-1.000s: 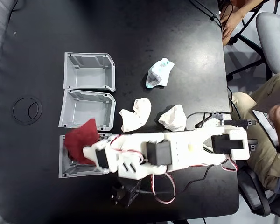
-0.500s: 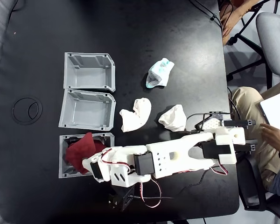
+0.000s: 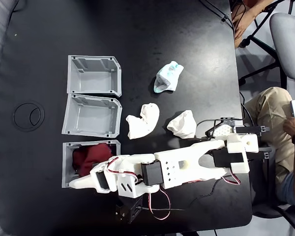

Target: Put the sock in the container

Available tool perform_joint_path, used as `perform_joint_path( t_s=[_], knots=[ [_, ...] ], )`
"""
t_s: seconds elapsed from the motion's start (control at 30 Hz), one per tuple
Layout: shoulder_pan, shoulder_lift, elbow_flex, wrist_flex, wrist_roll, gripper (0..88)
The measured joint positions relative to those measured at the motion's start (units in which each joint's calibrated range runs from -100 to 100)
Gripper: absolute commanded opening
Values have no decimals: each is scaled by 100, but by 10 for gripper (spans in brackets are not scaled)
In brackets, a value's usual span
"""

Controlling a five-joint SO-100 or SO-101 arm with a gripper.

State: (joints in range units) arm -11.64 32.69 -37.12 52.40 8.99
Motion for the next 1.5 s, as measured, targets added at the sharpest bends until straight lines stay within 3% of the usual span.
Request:
perform_joint_path(
  t_s=[0.3,0.6,0.97,1.17,1.37,1.5],
  knots=[
    [0,-502,0,765,0,349],
    [0,-2512,0,2380,0,12],
    [53,-4772,-9,4483,-162,13],
    [53,-6538,595,4567,-261,13],
    [63,-8288,2640,4542,-261,13],
    [63,-9410,4198,3902,-261,13]
  ],
)
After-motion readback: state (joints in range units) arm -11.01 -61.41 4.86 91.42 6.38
